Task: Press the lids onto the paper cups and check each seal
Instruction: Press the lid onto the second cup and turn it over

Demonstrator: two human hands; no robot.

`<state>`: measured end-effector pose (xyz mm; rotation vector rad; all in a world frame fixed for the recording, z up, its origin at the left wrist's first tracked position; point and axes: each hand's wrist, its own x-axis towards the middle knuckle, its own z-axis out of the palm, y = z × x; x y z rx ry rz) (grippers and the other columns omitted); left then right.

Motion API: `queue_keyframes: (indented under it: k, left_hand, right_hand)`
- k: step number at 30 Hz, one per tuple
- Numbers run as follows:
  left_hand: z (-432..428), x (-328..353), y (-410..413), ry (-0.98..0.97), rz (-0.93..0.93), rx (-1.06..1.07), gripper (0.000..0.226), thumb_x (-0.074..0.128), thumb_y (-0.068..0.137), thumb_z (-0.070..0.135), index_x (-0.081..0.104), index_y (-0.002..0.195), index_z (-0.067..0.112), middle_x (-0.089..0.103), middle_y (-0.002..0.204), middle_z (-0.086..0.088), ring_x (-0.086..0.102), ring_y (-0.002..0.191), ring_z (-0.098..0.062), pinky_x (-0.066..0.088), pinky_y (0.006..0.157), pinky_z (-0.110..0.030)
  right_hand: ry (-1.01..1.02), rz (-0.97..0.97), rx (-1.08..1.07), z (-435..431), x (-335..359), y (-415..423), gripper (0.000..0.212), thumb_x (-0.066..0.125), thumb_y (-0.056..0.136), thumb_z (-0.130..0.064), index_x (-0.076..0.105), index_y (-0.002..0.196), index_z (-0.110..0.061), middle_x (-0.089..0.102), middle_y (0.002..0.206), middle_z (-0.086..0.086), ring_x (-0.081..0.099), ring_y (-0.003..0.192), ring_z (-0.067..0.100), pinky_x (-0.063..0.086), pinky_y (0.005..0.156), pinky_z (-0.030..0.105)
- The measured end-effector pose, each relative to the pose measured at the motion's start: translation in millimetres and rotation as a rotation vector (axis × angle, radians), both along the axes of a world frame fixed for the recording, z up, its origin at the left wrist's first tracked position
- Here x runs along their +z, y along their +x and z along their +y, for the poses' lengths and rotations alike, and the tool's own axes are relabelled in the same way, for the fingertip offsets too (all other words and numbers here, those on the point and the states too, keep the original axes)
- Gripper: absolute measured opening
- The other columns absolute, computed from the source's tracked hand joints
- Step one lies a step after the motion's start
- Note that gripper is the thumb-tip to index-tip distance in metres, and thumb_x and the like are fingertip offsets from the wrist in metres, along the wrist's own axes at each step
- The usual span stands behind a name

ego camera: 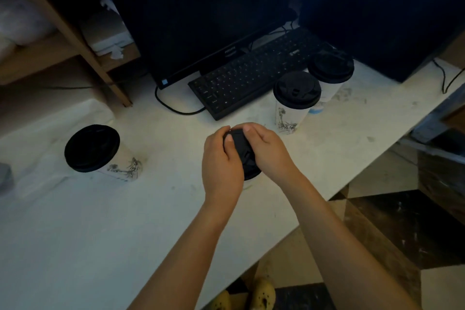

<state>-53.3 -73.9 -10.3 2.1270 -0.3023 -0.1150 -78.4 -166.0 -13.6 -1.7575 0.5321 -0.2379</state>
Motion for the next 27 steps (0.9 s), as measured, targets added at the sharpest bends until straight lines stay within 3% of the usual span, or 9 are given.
queue_keyframes:
  k: [5, 9, 12, 15, 18, 20, 22, 24, 27]
  left_hand:
    - [-0.9, -5.5, 2.3, -0.003, -0.066, -0.013, 0.030, 0.034, 0.100, 0.018, 0.056, 0.120, 0.017, 0.054, 0.114, 0.005, 0.048, 0.085, 0.004, 0.031, 0.072, 0.006]
    - [2.6, 2.1, 2.3, 0.050, -0.047, -0.054, 0.031, 0.033, 0.100, 0.021, 0.055, 0.122, 0.017, 0.056, 0.119, 0.001, 0.048, 0.094, -0.002, 0.031, 0.073, 0.005]
    - [6.1, 9.8, 11.5, 0.161, 0.026, -0.192, 0.038, 0.029, 0.101, 0.029, 0.047, 0.132, 0.017, 0.054, 0.130, -0.005, 0.051, 0.115, -0.016, 0.038, 0.086, -0.014]
    - [8.5, 23.8, 21.9, 0.380, -0.005, -0.266, 0.052, 0.023, 0.099, 0.044, 0.032, 0.145, 0.021, 0.039, 0.148, -0.008, 0.034, 0.136, -0.026, 0.031, 0.109, -0.040]
    - [-3.8, 36.1, 21.2, 0.516, -0.245, -0.343, 0.054, 0.022, 0.098, 0.047, 0.032, 0.145, 0.023, 0.028, 0.155, -0.004, 0.019, 0.144, -0.023, 0.017, 0.117, -0.043]
    - [-17.0, 34.5, 17.6, 0.628, -0.326, -0.463, 0.055, 0.023, 0.098, 0.048, 0.032, 0.145, 0.023, 0.026, 0.156, -0.002, 0.016, 0.145, -0.019, 0.012, 0.118, -0.044]
    - [-23.5, 27.2, 14.2, 0.735, -0.367, -0.528, 0.052, 0.027, 0.097, 0.047, 0.037, 0.142, 0.023, 0.034, 0.152, 0.000, 0.024, 0.142, -0.017, 0.017, 0.115, -0.042]
    - [-24.8, 22.8, 13.7, 0.753, -0.370, -0.525, 0.045, 0.032, 0.096, 0.041, 0.044, 0.136, 0.023, 0.043, 0.143, 0.004, 0.033, 0.133, -0.015, 0.024, 0.105, -0.039]
    - [-26.0, 20.8, 14.6, 0.755, -0.386, -0.516, 0.036, 0.034, 0.095, 0.033, 0.051, 0.123, 0.018, 0.050, 0.126, 0.003, 0.041, 0.120, -0.016, 0.029, 0.095, -0.038]
  right_hand:
    - [0.097, -0.082, -0.039, -1.2, -10.9, 4.6, 0.030, 0.037, 0.101, -0.020, 0.067, 0.101, -0.017, 0.067, 0.096, -0.002, 0.061, 0.093, 0.011, 0.047, 0.084, 0.024]
    - [0.087, -0.092, -0.053, 4.2, -6.3, 0.6, 0.031, 0.037, 0.101, -0.022, 0.068, 0.102, -0.015, 0.067, 0.097, -0.003, 0.061, 0.095, 0.012, 0.047, 0.087, 0.028]
    - [0.260, -0.067, -0.034, -1.1, -2.1, -6.4, 0.033, 0.034, 0.101, -0.031, 0.064, 0.114, -0.023, 0.065, 0.114, -0.005, 0.058, 0.109, 0.009, 0.043, 0.097, 0.027]
    - [0.512, -0.167, -0.054, -13.5, -17.5, -27.0, 0.031, 0.033, 0.102, -0.023, 0.053, 0.125, -0.030, 0.061, 0.126, -0.006, 0.054, 0.120, 0.006, 0.038, 0.107, 0.030]
    - [0.360, -0.154, 0.115, -15.8, -50.0, -54.5, 0.053, 0.044, 0.091, -0.005, 0.036, 0.137, -0.028, 0.046, 0.137, -0.018, 0.042, 0.128, -0.005, 0.028, 0.113, 0.027]
    - [0.186, -0.107, 0.290, -10.2, -67.3, -59.5, 0.068, 0.058, 0.087, -0.012, 0.022, 0.143, -0.028, 0.031, 0.146, -0.018, 0.032, 0.135, -0.003, 0.026, 0.112, 0.020]
    - [0.127, -0.077, 0.338, -5.7, -76.9, -52.7, 0.087, 0.072, 0.082, -0.017, 0.016, 0.147, -0.026, 0.024, 0.153, -0.010, 0.027, 0.139, 0.006, 0.028, 0.114, 0.024]
    - [0.100, -0.083, 0.306, -1.6, -79.7, -40.0, 0.097, 0.081, 0.074, -0.022, 0.015, 0.145, -0.029, 0.026, 0.150, -0.010, 0.029, 0.137, 0.006, 0.030, 0.112, 0.027]
    - [0.107, -0.104, 0.257, -0.6, -83.3, -25.9, 0.101, 0.085, 0.068, -0.022, 0.018, 0.143, -0.027, 0.041, 0.136, -0.010, 0.044, 0.119, -0.001, 0.040, 0.096, 0.014]
